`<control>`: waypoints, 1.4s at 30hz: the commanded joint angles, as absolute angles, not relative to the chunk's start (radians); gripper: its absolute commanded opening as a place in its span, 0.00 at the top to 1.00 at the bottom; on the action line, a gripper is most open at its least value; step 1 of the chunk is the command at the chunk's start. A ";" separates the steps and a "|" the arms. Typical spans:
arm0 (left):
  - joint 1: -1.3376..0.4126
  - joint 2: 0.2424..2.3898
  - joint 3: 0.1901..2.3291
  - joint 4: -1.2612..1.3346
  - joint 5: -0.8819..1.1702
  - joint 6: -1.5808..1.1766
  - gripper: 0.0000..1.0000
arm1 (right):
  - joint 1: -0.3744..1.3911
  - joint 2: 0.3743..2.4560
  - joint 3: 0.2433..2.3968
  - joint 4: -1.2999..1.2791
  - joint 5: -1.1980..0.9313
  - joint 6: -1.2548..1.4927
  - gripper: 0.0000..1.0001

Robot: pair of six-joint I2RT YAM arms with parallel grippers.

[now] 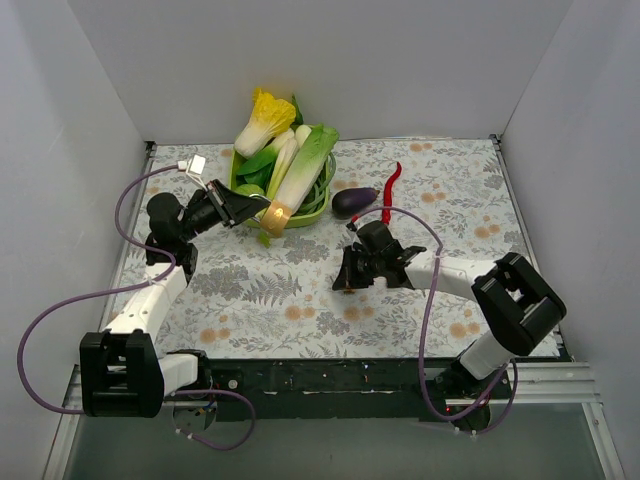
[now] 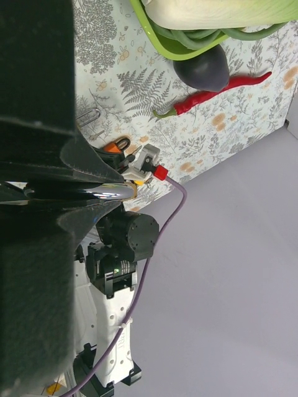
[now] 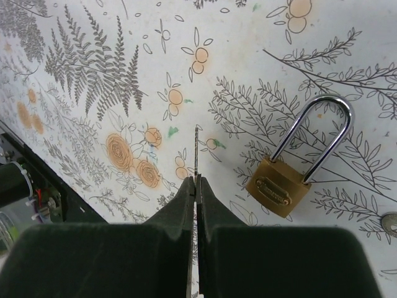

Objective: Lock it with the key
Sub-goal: Place the key at the center of the board, then place the lock at the center of the board.

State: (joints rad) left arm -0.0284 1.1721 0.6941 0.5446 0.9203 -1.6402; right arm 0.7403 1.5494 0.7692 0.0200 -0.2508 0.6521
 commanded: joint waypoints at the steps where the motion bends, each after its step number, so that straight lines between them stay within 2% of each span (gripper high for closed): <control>1: -0.026 1.131 0.706 0.623 0.900 -1.667 1.00 | 0.744 1.594 0.831 0.006 -0.221 0.703 0.99; 8: -0.026 1.138 0.692 0.654 0.902 -1.686 1.00 | 0.744 1.643 0.842 0.003 -0.219 0.742 0.99; 14: -0.026 1.141 0.683 0.649 0.910 -1.684 1.00 | 0.744 1.677 0.851 0.002 -0.222 0.770 0.94; 20: -0.026 1.138 0.681 0.638 0.911 -1.677 1.00 | 0.744 1.692 0.865 0.002 -0.216 0.788 0.73; 25: -0.026 1.138 0.695 0.592 0.917 -1.643 1.00 | 0.745 1.686 0.888 -0.027 -0.218 0.775 0.62; 29: -0.026 1.132 0.721 0.444 0.942 -1.576 1.00 | 0.745 1.661 0.929 -0.054 -0.221 0.723 0.46; 33: -0.026 1.135 0.750 0.266 1.008 -1.471 1.00 | 0.746 1.608 0.963 -0.075 -0.224 0.644 0.37; 38: -0.026 1.155 0.784 0.007 1.112 -1.266 1.00 | 0.750 1.505 0.965 -0.063 -0.271 0.428 0.33; 42: -0.040 1.181 0.801 -0.136 1.242 -1.045 1.00 | 0.749 1.430 0.914 0.008 -0.529 0.162 0.33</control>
